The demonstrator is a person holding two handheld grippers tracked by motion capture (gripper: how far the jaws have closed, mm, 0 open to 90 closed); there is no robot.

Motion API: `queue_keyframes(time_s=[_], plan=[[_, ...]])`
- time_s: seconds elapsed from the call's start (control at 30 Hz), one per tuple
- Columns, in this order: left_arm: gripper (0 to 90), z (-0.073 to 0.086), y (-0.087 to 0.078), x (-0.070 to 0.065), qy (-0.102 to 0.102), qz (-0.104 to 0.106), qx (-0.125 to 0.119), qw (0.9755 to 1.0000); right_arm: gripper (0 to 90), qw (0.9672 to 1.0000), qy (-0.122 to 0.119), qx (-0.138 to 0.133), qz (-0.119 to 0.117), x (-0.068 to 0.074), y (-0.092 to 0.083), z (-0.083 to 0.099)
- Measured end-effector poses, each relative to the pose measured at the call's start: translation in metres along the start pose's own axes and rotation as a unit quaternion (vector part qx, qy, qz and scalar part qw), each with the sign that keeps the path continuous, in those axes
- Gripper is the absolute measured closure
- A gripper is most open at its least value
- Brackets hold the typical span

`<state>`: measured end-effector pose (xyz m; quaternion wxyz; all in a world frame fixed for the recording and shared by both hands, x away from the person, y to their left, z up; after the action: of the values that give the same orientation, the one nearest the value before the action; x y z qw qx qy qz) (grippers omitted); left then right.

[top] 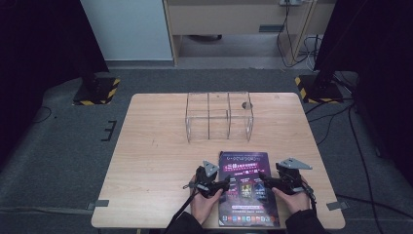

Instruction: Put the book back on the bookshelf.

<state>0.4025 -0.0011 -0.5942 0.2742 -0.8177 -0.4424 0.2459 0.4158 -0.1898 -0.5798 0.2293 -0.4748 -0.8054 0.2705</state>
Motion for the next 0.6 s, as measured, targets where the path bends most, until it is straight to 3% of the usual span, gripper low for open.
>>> queue_keyframes(time_s=[0.37,0.6], plan=[[36.0,0.001,0.004,-0.004,-0.021,0.012,0.005,0.9997,23.2,0.9997,0.001,0.019,-0.012,0.005,0.008,0.009],[37.0,-0.001,0.006,-0.007,-0.020,0.013,0.005,0.9997,23.7,0.9995,-0.001,0.029,-0.012,0.006,0.012,0.012]])
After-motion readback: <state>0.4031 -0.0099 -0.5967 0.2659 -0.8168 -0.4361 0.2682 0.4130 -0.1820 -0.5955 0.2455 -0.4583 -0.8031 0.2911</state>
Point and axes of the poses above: each handheld gripper's, and its own axes: y roughly forward along the jaws, z roughly out of its underside, x roughly to its left, the point moved 10 cm from there along y, roughly forward along the jaws, and after that the axes turned 4 degrees about x, right-handed, at the moved point
